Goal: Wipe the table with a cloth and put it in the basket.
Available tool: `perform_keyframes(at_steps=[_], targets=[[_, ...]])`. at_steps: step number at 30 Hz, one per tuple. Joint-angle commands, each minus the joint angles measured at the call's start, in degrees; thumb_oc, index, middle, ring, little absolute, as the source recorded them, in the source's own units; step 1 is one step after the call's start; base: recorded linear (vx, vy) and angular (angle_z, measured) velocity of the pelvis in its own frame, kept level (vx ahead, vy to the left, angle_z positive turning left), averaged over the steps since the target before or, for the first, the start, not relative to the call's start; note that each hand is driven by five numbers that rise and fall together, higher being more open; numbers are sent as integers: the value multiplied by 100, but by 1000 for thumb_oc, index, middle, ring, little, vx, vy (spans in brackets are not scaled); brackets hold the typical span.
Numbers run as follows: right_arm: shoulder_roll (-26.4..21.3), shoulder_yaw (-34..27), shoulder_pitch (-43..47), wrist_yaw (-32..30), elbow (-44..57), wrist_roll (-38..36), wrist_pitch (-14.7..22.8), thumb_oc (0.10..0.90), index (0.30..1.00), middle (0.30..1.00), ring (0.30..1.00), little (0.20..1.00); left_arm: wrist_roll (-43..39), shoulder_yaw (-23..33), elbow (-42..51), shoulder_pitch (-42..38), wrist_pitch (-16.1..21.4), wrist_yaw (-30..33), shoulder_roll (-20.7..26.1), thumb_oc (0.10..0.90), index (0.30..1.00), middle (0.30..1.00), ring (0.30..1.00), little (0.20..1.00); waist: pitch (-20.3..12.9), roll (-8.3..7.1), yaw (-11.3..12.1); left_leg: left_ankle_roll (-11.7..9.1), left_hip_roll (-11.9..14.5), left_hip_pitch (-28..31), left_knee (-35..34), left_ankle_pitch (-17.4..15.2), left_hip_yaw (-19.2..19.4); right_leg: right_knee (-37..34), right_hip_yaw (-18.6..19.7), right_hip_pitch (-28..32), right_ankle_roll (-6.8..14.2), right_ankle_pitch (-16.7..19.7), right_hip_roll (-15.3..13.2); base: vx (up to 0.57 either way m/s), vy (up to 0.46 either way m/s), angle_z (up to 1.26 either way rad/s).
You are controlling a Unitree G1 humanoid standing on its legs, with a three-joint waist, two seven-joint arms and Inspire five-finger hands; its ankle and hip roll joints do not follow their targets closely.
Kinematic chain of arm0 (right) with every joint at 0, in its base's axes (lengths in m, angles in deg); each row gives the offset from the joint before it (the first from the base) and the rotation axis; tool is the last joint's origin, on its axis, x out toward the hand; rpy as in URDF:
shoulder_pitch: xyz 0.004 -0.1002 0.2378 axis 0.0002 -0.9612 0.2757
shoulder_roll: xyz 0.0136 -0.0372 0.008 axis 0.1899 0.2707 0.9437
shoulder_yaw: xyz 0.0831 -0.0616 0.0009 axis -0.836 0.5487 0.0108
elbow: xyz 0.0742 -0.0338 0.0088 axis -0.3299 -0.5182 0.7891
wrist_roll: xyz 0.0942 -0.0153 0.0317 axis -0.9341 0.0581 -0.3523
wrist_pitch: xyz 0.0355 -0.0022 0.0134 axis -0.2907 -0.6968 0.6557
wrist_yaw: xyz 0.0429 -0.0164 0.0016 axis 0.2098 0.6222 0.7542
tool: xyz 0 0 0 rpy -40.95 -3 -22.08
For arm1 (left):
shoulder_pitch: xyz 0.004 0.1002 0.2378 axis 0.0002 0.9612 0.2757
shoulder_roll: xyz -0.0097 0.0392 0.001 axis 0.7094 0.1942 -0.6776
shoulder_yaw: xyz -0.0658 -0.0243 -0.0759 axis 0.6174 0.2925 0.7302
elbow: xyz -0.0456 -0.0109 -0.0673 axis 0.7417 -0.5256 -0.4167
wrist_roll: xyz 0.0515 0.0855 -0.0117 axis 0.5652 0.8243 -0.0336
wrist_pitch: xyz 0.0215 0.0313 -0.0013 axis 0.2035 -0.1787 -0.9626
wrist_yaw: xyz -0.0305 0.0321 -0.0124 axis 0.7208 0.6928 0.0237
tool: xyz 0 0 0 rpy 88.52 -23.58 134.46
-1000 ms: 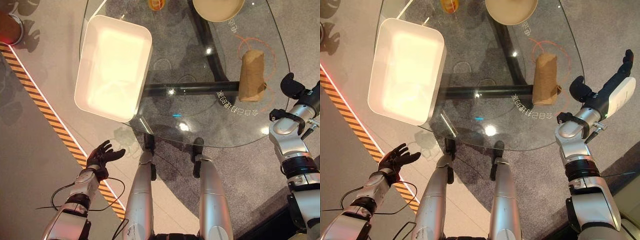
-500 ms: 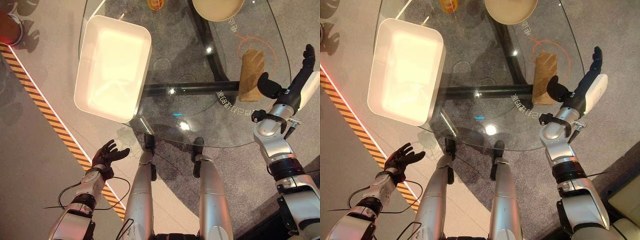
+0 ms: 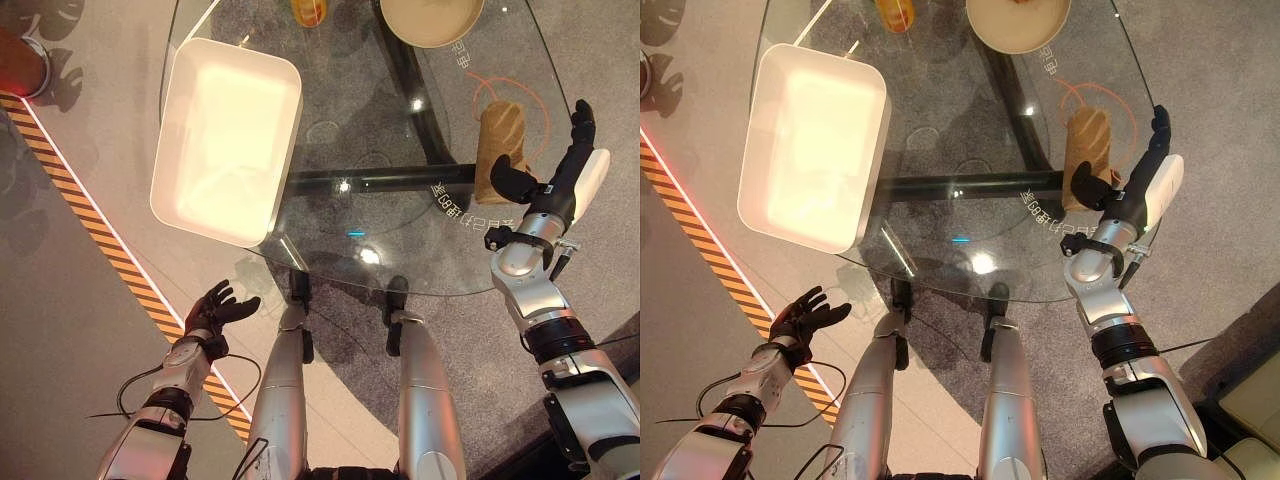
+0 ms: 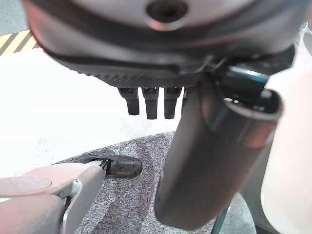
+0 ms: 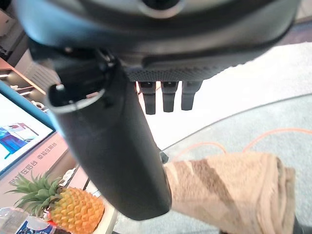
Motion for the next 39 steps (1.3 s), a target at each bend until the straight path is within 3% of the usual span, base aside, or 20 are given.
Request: perform_keyframes(at_steps=[1, 23, 33, 39], targets=[[-277, -67, 232, -43, 168, -117, 226, 800, 900, 900, 900, 900, -59, 19, -194, 331, 213, 143, -26, 800, 900, 900, 900, 900, -79, 84, -66, 123, -204, -12, 632, -744, 174, -710, -331, 257, 19, 328, 18, 0, 0, 0], [-93, 145, 940, 367, -1625, -1206, 38, 800, 900, 900, 900, 900, -59, -281, -327, 108, 150, 137, -108, 800, 900, 900, 900, 900, -79, 231, 106, 140, -240, -52, 617, -719, 200, -649, -458, 162, 14, 372, -53, 0, 0, 0], [0, 316, 1222, 755, -1874, -1389, 21, 800, 900, 900, 900, 900, -3, -365, -329, 60, 129, 135, -135, 800, 900, 900, 900, 900, -79, 259, 180, 145, -273, -66, 615, -712, 173, -641, -498, 141, 16, 389, -73, 0, 0, 0], [5, 380, 1378, 719, -2116, -1313, -226, 800, 900, 900, 900, 900, -1, -406, -365, 23, 116, 150, -168, 800, 900, 900, 900, 900, -79, 280, 215, 161, -287, -49, 600, -703, 172, -611, -510, 132, 24, 389, -77, 0, 0, 0]])
